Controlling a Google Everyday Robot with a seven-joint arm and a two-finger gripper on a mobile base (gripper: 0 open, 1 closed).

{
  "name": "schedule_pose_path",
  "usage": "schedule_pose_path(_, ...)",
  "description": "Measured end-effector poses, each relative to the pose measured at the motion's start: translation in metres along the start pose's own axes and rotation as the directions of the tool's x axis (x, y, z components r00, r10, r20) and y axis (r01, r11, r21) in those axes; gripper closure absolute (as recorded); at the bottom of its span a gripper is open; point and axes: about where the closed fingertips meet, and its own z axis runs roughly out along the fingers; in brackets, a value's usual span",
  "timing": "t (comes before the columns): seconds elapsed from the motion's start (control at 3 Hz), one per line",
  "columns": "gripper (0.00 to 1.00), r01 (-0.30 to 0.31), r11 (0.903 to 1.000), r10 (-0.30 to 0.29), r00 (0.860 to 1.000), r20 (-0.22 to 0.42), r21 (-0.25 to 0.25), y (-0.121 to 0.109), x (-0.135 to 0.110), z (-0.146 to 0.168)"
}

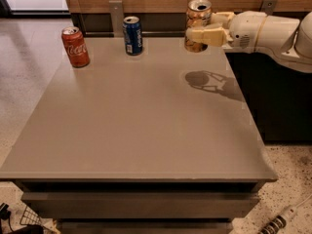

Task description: Pick orange can

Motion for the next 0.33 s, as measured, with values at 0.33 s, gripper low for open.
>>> schedule_pose_path(0.33, 1.0, 0.043, 0.9991, -0.043, 0.999, 0.016, 0.003, 0.004, -0.0236, -0.0072)
